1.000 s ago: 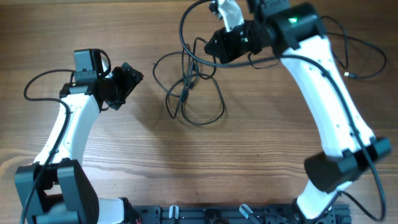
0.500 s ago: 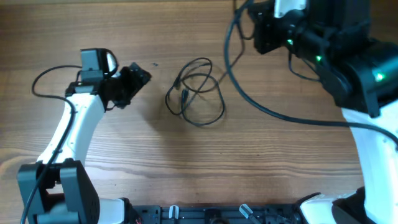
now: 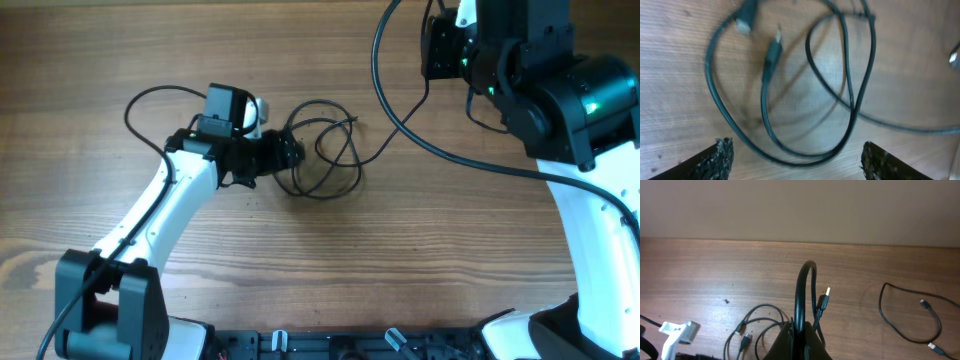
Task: Untangle cables
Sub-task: 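Lift cable with right gripper while left gripper holds the bundle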
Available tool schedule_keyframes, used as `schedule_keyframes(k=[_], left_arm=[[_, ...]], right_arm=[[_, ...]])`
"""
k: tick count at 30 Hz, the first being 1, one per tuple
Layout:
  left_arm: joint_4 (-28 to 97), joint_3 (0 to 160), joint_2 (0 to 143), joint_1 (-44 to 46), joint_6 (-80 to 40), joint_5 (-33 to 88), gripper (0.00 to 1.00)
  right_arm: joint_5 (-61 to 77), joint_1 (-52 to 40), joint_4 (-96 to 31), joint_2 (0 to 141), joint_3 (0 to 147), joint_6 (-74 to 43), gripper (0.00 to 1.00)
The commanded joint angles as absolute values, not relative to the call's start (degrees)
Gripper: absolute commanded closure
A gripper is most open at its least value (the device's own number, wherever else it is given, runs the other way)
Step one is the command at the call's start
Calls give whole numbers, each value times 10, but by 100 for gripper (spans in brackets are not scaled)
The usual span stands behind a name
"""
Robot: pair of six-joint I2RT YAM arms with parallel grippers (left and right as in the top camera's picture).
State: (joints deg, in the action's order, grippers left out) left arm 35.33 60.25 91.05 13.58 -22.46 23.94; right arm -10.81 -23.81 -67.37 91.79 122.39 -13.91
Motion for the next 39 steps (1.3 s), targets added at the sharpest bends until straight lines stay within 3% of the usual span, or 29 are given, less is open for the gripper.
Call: schedule_keyframes(k=[1, 12, 25, 28, 31, 33, 34, 39], left_arm=[[374, 602, 921, 141, -123, 301, 20], [335, 602, 987, 171, 69, 323, 18], [306, 602, 1013, 256, 103, 233, 28], [297, 602, 1019, 259, 103, 218, 38], [284, 602, 1026, 270, 103, 218, 55], [277, 602, 1026, 277, 103, 218, 72], [273, 602, 1026, 279, 102, 217, 96], [270, 646, 990, 219, -62, 213, 96]], right_arm=[[-124, -236, -677, 924, 1227, -150, 96], [-116, -236, -682, 934, 1226, -150, 96], [-116, -236, -684, 934, 1226, -150, 96], [-116, -236, -684, 934, 1226, -149, 96], [-116, -236, -684, 934, 1226, -143, 96], [-116, -236, -685, 934, 1226, -139, 96], [-116, -236, -685, 934, 1226, -139, 95], [-120, -232, -682, 934, 1226, -135, 96]])
